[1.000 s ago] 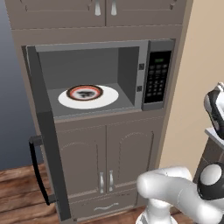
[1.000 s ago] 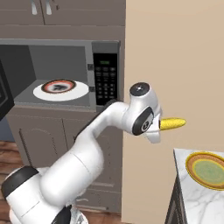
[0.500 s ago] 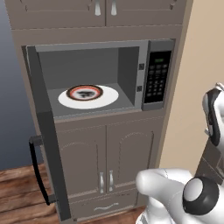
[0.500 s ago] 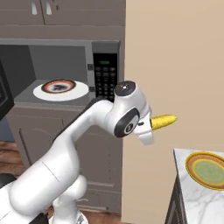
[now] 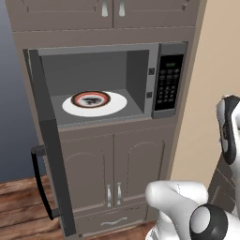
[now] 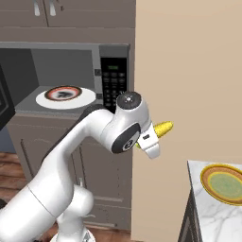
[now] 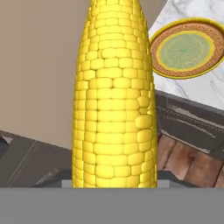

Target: Pick the corn from the counter and place it in the microwave. Then turn on the microwave.

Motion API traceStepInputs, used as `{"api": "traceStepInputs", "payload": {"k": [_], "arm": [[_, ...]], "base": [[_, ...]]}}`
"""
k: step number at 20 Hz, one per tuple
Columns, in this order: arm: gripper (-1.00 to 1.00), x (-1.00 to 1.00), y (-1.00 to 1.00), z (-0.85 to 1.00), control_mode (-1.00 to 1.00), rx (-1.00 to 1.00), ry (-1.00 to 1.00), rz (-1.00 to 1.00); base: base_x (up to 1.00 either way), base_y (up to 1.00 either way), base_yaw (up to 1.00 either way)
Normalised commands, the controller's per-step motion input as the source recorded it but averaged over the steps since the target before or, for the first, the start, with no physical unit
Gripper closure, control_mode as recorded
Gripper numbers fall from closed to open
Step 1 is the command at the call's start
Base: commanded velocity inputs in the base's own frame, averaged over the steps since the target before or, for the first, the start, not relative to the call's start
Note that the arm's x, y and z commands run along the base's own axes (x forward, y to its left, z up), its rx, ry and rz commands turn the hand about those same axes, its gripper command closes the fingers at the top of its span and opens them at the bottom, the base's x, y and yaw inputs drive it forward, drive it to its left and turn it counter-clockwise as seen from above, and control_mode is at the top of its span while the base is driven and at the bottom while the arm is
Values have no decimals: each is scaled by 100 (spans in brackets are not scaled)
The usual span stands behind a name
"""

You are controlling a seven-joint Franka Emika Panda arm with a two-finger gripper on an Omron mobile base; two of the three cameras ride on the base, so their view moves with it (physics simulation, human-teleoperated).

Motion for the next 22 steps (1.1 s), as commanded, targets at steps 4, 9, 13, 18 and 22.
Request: {"api": "traceStepInputs", "payload": {"k": [4, 9, 13, 18, 22], "arm": [[100, -10, 51, 5, -100, -5, 9, 30], [100, -14, 56, 0, -100, -8, 3, 30], [100, -15, 55, 0, -100, -8, 1, 29], [100, -13, 56, 0, -100, -8, 0, 28], [100, -7, 58, 0, -100, -8, 0, 29]], "base": [[0, 0, 0], [0, 0, 0], [0, 0, 0], [0, 0, 0], [0, 0, 0]]}}
